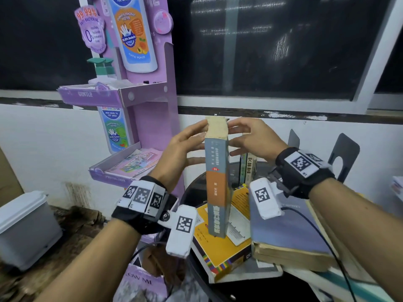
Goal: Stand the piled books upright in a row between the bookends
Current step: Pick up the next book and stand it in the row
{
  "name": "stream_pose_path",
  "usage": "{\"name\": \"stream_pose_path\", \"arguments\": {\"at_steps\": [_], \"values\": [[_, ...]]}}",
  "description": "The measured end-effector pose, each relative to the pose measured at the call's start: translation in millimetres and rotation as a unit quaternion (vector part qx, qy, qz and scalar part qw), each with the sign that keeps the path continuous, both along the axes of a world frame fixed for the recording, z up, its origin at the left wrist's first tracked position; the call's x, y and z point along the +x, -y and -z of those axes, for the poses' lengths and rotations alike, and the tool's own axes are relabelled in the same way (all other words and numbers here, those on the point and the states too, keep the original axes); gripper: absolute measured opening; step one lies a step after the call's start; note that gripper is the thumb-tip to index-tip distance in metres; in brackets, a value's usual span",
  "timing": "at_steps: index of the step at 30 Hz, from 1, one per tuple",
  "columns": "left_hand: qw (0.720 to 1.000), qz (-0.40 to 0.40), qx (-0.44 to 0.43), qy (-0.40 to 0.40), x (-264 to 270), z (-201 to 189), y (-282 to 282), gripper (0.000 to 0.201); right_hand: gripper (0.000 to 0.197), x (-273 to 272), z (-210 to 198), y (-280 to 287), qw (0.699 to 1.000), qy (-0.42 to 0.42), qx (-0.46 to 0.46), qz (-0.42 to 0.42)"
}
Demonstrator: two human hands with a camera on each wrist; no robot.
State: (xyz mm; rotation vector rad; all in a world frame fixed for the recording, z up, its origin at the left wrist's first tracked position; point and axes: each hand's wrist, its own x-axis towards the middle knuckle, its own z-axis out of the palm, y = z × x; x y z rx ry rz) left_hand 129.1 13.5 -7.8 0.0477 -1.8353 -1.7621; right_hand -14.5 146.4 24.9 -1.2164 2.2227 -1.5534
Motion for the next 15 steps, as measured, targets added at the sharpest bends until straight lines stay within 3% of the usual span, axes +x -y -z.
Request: {"name": "stream_pose_path", "arguments": {"at_steps": [6,9,12,15], "values": [[0.999,0.02,-0.01,0.035,-17.3,-5.2,12.5,0.028,0.047,14.7,-0.5,-9.0,0.998,0.03,0.027,-0.055],[0.995,0.038,-0.036,0.082,-21.6,-5.5,18.3,0.039,0.042,26.6,-0.7,-16.4,0.997,0.053,0.012,-0.063],[0.991,0.044,-0.064,0.108,-25.7,-5.5,19.1,0.051,0.041,42.1,-2.5,-28.8,0.988,0.09,0.004,-0.129],[0.988,0.048,-0.089,0.115,-29.6,-4.8,17.4,0.054,0.06,55.6,-4.4,-30.0,0.991,0.027,0.035,-0.129]]}}
